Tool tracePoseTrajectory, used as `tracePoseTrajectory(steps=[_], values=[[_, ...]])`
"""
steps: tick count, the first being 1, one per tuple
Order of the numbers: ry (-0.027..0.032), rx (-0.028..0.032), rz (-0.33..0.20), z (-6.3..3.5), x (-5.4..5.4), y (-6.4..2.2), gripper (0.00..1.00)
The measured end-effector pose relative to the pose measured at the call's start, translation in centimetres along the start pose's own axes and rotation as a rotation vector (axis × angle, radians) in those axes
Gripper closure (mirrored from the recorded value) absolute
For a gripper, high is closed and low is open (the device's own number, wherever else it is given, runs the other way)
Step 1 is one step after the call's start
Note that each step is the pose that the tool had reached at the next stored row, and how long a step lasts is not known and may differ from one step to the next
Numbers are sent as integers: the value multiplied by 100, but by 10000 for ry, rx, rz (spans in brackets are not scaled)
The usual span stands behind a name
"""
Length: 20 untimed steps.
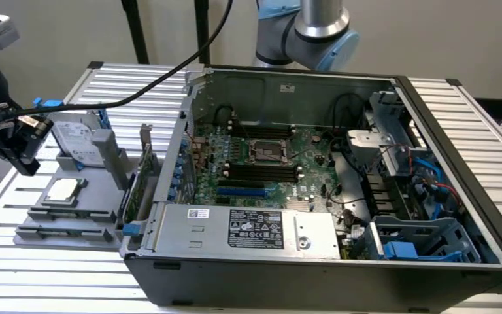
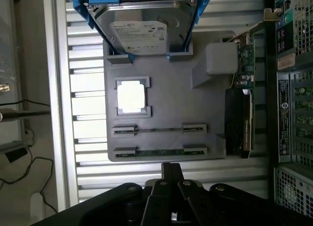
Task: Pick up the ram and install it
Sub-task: 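Reach for the ram, then pick up the ram and move it above insertion slot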
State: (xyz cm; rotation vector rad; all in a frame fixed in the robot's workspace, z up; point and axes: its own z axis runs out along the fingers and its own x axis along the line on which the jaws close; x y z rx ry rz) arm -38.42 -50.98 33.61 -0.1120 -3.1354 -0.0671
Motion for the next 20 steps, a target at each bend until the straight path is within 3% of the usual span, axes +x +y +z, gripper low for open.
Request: tracePoseTrajectory(steps=[13,20], values=[[1,1,-6,1,0,0,89],[26,4,-1105,17,-1,-2,89]])
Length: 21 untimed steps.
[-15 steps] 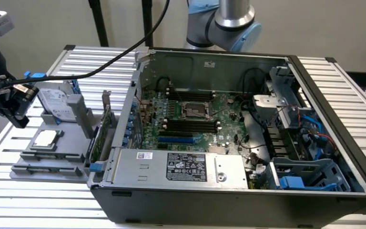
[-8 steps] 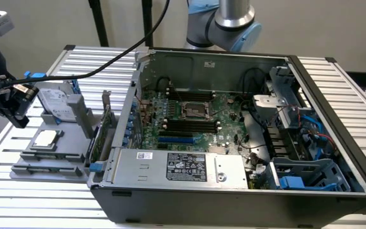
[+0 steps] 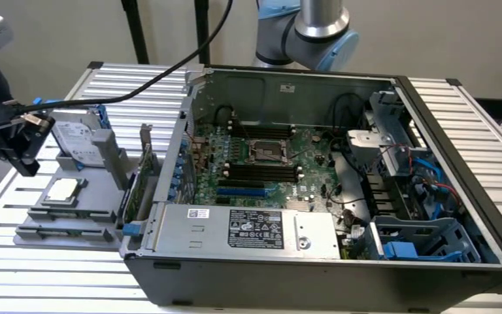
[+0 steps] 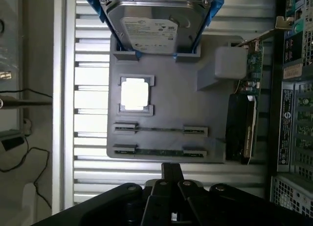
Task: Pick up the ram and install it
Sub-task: 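Pick up the ram and move it above insertion slot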
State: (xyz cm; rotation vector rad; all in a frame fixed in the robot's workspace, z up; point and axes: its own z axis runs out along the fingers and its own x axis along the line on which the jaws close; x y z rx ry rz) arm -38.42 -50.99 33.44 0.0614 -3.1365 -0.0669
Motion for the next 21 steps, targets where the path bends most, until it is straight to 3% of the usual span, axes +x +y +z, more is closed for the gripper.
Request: tracePoseTrajectory(steps=[21], values=[[159,11,-3823,68,0,-3,89]])
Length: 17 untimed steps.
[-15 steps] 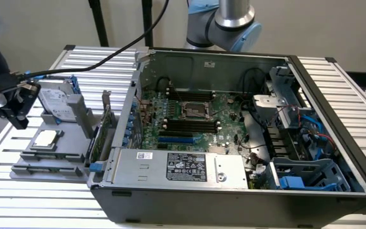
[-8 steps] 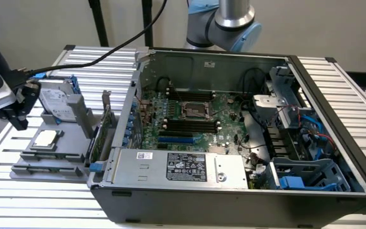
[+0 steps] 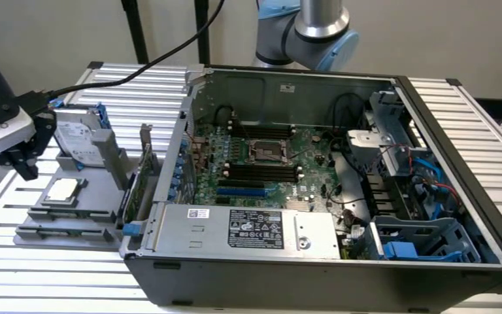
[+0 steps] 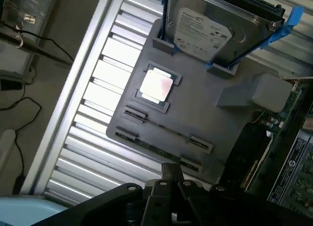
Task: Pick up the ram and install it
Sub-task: 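Pick up the ram and move it above insertion slot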
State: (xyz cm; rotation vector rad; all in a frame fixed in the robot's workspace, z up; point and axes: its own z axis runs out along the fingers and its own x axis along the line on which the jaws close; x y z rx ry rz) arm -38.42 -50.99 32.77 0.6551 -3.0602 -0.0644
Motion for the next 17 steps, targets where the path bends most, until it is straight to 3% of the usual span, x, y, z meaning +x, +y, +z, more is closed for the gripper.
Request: tracePoseTrajectory(steps=[17], values=[[109,69,-3088,62,0,-3,89]])
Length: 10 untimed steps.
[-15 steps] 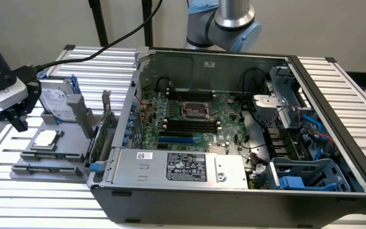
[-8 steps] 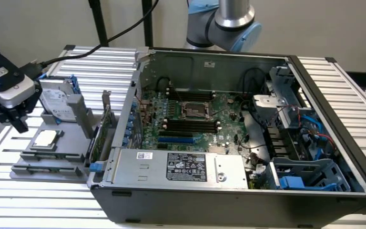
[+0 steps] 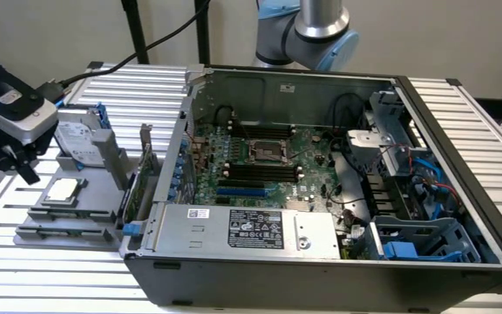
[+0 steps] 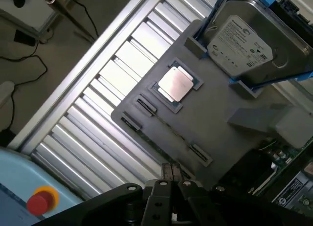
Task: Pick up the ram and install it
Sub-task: 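Pick up the ram and move it above insertion slot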
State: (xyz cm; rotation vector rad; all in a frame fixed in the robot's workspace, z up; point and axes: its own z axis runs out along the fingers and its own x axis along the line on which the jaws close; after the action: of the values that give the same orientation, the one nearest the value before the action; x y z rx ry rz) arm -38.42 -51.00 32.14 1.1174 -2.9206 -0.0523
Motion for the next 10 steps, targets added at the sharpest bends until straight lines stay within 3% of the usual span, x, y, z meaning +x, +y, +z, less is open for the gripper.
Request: tracePoseTrajectory(steps=[10], values=[[61,58,-1820,40,0,-2,89]])
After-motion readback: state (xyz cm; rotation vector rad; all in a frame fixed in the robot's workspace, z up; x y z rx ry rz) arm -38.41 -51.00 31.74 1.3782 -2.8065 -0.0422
